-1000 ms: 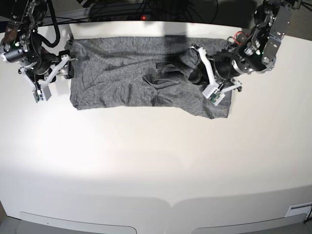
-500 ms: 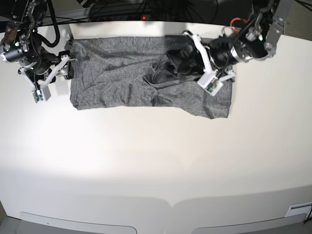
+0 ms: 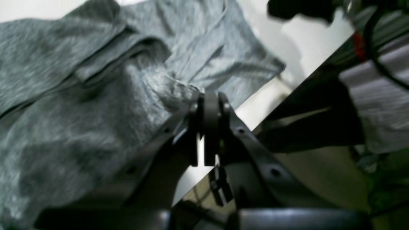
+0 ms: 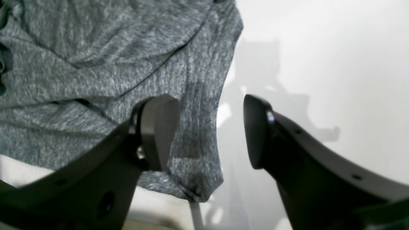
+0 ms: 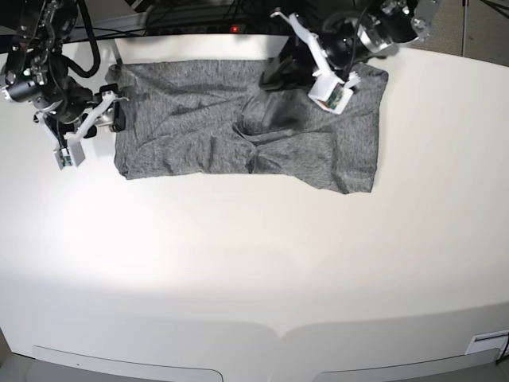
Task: Fold the T-shirt properly
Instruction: 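Release the fold and raise the left gripper above the shirt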
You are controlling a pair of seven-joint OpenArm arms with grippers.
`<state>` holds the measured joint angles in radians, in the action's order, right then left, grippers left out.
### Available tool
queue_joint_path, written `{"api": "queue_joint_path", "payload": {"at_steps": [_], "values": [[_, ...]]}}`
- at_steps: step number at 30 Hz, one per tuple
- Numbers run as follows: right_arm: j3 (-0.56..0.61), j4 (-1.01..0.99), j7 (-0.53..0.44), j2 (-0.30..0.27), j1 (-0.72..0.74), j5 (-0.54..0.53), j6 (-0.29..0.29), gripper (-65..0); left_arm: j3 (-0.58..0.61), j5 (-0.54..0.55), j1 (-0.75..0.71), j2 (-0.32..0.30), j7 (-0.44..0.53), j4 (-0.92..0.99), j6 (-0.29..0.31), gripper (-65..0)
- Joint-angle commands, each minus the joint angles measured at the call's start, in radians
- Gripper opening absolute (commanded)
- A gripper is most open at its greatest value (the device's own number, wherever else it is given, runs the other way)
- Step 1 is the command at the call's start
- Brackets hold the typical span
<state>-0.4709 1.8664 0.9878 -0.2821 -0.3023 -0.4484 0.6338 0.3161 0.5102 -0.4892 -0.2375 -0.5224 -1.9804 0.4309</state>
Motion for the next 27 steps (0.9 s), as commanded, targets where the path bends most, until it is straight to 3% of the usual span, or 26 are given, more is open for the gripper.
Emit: {"api": "queue_joint_path", "payload": {"at_steps": [1,5,8,13,14,17,19,21,27], "values": [[-0.006,0.019,-0.019,-0.014,0.006,-0.012,0.006,-29.4,0.000,0.014,-0.002,0.010,0.029,-0.018,0.016,-64.2],[-0.006,0.019,-0.020,-0.014,0.006,-0.012,0.006,-29.4,0.000,0.014,-0.001,0.021,0.013,-0.018,0.075,-39.9],[-0.006,0.019,-0.019,-0.014,0.008,-0.012,0.007,-29.4,0.000,0.014,-0.001,0.020,-0.010,-0.018,0.124,-38.4],[-0.006,0.019,-0.019,-0.014,0.008,-0.012,0.006,-29.4,-0.003,-0.035,0.041,0.021,-0.008,-0.018,0.119,-38.4],[-0.006,0.019,-0.019,-0.014,0.008,-0.012,0.006,-29.4,-0.003,-0.075,0.055,0.020,-0.008,-0.018,0.089,-38.4],[-0.006,0.019,-0.019,-0.014,0.008,-0.012,0.006,-29.4,-0.003,-0.254,0.095,0.020,-0.008,-0.018,-0.123,-42.1],[-0.006,0.019,-0.019,-0.014,0.008,-0.012,0.006,-29.4,-0.003,-0.362,0.116,0.020,-0.008,-0.017,-0.232,-51.1],[-0.006,0.019,-0.019,-0.014,0.008,-0.013,0.006,-29.4,-0.003,-0.438,0.130,0.020,-0.008,-0.013,-0.269,-65.0],[-0.006,0.019,-0.017,-0.014,0.008,-0.012,0.006,-29.4,-0.003,-0.476,0.175,0.021,-0.058,0.083,-0.275,-65.0]]}}
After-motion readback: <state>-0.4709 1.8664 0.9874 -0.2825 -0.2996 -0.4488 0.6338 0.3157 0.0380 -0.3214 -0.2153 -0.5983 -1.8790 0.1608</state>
